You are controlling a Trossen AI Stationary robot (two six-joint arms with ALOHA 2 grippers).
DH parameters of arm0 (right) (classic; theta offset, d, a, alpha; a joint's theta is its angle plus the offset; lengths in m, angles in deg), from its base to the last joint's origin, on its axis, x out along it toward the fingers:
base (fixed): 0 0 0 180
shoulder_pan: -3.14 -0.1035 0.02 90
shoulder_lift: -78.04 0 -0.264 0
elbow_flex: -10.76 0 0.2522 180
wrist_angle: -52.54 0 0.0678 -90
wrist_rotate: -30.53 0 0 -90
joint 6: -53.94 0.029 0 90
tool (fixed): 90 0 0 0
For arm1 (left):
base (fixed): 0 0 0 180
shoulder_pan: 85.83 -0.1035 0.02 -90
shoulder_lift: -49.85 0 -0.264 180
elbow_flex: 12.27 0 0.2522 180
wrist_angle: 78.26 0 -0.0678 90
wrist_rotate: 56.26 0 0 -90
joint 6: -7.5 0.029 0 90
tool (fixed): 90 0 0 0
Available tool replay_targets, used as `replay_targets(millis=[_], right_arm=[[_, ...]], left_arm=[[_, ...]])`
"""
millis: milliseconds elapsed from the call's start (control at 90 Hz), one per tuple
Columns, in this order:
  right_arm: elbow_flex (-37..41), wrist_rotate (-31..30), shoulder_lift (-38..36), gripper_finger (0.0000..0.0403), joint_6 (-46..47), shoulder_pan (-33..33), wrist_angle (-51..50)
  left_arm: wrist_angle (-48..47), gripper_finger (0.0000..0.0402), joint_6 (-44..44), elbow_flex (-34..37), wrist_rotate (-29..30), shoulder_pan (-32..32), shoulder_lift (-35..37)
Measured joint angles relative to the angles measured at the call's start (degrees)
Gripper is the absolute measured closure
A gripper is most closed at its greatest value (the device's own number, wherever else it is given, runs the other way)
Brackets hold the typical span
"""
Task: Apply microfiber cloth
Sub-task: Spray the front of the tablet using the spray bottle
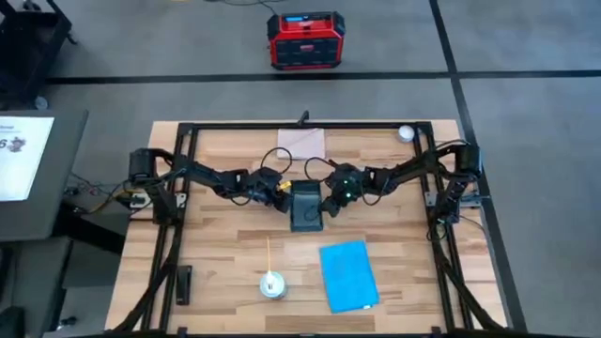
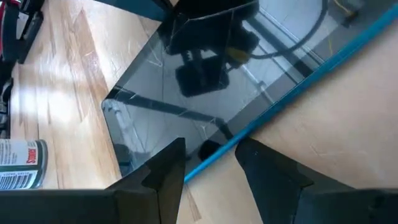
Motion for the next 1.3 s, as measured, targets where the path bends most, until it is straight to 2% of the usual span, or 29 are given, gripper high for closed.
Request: replay_targets(millis=[422, 589, 700, 889, 1167, 1300], right_arm=[[0.2, -1.4, 0.0, 0.0249, 0.7, 0.0, -0.9], [0.6, -2.5, 0.0, 0.0249, 1.2, -0.6, 0.5], [0.8, -3.3, 0.0, 0.0249, 1.7, -0.9, 2.3], [0.9, -4.2, 0.1, 0.0249, 1.7, -0.3, 3.6], [0.7, -4.9, 0.1, 0.0256, 1.1, -0.4, 2.4], [0.7, -4.9, 0.1, 0.0255, 1.0, -0.4, 2.4]], left_arm=[[-2.8, 0.0402, -1.1, 0.0, -0.9, 0.6, -1.7], [2.4, 0.0402, -2.4, -0.3, -1.7, 1.2, -5.9], [7.0, 0.0402, -1.9, -1.4, -3.1, 1.5, -7.1], [9.3, 0.0402, -1.7, -0.9, -3.8, 1.5, -7.3], [7.4, 0.0402, -1.3, -1.0, -4.2, 1.7, -5.8], [0.3, 0.0402, -2.6, -0.5, -5.6, 1.0, -1.3]])
